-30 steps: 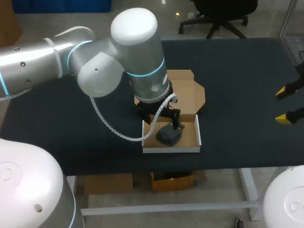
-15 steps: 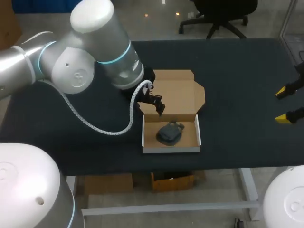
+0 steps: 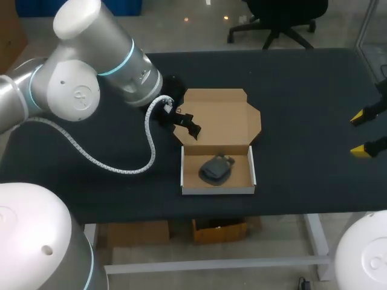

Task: Assemble the packaging by folding the flat box into shape, placing the metal phone stand inside, and closing the box properly

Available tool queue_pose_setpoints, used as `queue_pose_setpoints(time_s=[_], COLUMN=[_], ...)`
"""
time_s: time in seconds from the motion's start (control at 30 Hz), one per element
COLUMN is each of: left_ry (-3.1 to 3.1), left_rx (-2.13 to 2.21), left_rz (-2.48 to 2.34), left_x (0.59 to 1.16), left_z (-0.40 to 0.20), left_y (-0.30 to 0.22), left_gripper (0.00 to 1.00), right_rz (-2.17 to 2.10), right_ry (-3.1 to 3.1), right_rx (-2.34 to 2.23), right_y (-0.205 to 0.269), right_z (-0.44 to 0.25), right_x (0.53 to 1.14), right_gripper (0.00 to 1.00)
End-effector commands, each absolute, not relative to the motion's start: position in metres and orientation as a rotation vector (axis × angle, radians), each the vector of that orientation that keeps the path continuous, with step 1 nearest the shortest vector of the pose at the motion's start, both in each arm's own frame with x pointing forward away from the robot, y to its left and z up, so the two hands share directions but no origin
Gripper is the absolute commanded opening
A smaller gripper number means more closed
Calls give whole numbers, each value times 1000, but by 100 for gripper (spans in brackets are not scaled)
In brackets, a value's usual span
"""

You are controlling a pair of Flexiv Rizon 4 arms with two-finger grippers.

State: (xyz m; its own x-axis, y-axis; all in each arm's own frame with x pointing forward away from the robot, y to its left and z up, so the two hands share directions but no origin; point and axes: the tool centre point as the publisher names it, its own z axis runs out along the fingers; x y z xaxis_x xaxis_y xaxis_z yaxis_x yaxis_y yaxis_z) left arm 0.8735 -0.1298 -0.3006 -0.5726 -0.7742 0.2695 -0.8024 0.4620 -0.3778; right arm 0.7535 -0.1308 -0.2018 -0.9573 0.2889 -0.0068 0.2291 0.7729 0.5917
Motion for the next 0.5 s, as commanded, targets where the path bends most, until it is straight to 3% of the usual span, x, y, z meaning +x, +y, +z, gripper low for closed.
queue_pose_setpoints(time_s=[0.03,0.5], left_ry=[-2635,-2635], left_rx=[1422,1422], left_rz=[734,734], left_x=[873,873], left_z=[-301,-301], left_y=[-129,-129], left_gripper=[100,100], right_rz=[940,941], right_ry=[2866,2867], right_rx=[418,413], right_y=[-131,-131], right_z=[-201,-201], right_x=[753,755], right_gripper=[100,100])
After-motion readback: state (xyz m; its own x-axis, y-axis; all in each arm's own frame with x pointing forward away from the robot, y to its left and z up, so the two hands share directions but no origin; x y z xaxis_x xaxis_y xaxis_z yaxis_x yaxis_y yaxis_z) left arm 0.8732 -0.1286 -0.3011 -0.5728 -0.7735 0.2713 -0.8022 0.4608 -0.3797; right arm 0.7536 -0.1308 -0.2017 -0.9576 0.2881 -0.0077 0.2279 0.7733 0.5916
